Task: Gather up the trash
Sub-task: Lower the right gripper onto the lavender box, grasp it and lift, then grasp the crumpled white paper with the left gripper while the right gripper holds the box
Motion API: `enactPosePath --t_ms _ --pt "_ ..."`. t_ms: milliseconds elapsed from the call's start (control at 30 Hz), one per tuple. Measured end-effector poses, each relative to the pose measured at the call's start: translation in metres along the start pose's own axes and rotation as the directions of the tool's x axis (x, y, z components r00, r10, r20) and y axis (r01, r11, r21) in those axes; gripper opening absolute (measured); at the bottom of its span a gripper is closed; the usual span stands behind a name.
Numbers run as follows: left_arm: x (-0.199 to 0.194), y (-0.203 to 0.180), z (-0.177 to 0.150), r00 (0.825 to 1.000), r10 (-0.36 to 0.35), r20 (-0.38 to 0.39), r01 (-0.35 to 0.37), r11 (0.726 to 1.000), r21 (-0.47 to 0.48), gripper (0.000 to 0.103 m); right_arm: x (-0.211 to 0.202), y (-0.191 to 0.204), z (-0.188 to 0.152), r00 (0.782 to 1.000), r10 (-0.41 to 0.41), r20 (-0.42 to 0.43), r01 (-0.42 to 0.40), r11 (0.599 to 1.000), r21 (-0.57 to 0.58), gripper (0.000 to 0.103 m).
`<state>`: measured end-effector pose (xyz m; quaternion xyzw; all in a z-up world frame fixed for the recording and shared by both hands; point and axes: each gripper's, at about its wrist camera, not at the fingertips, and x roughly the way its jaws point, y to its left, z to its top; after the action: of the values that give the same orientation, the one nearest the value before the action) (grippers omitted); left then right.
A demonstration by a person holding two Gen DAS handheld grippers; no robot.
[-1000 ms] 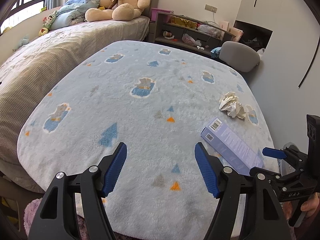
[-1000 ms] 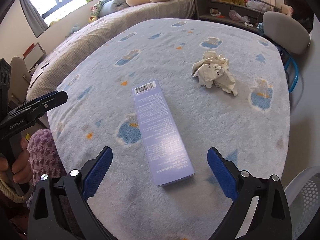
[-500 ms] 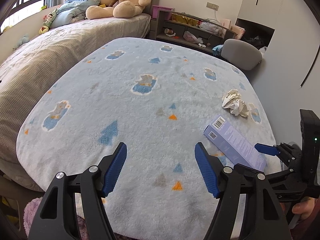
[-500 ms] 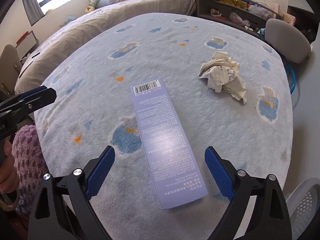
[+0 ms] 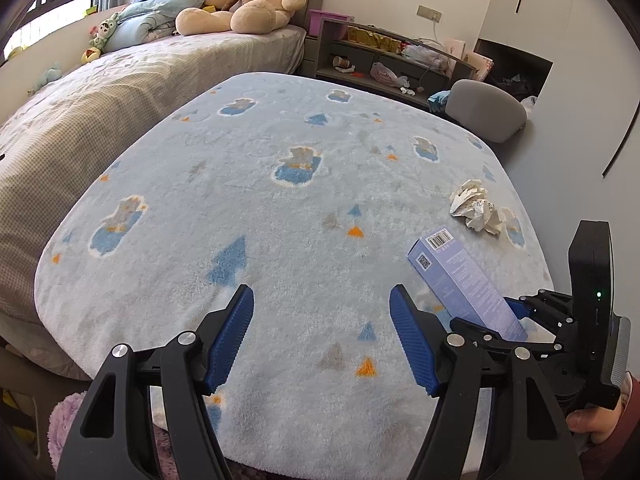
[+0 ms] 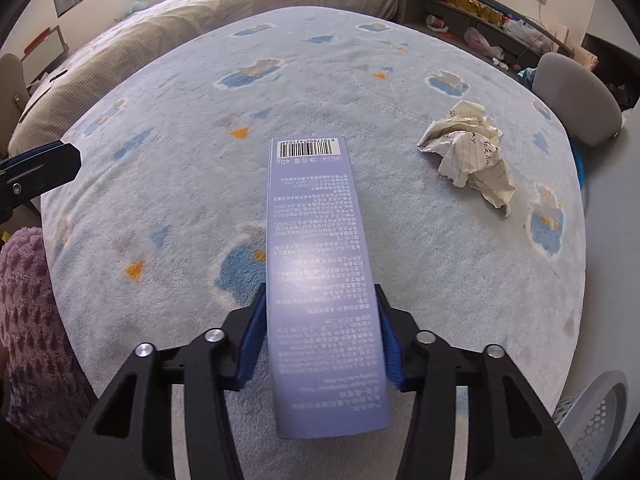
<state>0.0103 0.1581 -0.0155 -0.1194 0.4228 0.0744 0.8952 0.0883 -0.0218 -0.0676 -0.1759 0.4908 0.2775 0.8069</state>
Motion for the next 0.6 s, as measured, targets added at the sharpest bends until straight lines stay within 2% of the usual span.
enactPosePath --t_ms 333,600 --pt "0.001 -0.001 0.000 1.000 0.002 -0.002 -0.002 1.000 0.007 0.068 -0.022 0.005 -0.010 0.998 0.021 0.052 -0.026 0.995 0.095 0.042" --pt "0.009 -0.020 0.004 1.000 -0.020 -0.009 0.020 0.999 0.047 0.068 -0.052 -0.012 -0.027 0.996 -0.016 0.090 -0.005 0.974 0.226 0.042"
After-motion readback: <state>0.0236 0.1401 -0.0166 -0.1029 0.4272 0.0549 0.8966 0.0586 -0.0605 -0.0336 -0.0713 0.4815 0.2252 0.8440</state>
